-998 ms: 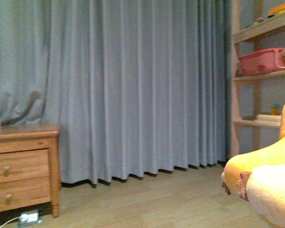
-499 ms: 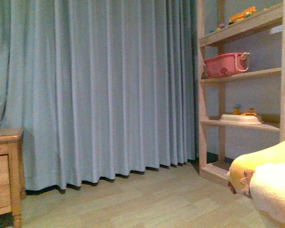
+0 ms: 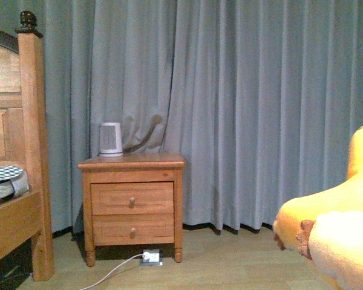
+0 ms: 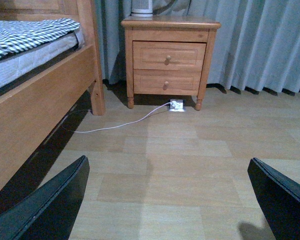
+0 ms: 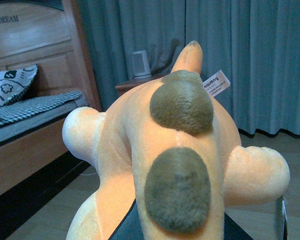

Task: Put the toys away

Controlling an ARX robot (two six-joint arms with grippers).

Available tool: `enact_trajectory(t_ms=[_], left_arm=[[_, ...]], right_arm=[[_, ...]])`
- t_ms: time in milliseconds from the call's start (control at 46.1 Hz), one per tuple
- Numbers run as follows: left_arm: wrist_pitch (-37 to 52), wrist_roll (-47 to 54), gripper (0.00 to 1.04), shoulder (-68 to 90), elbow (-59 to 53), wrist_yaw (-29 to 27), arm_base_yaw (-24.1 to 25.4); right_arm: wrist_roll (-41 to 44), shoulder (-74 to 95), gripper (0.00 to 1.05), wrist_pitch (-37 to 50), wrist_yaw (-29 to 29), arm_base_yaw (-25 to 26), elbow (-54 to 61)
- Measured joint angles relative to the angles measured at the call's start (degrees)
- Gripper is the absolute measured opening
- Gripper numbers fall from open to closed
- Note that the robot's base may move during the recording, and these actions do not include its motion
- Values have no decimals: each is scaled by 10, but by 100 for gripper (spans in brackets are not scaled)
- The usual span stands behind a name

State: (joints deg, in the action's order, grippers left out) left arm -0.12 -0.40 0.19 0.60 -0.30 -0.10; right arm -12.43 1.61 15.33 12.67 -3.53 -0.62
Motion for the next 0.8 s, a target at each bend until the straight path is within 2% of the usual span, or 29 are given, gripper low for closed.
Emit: enact_trajectory(t_ms=[803], left_arm=[[0,0,99,0,0,3,0]], right_arm=[[0,0,7,0,-6,0,0]])
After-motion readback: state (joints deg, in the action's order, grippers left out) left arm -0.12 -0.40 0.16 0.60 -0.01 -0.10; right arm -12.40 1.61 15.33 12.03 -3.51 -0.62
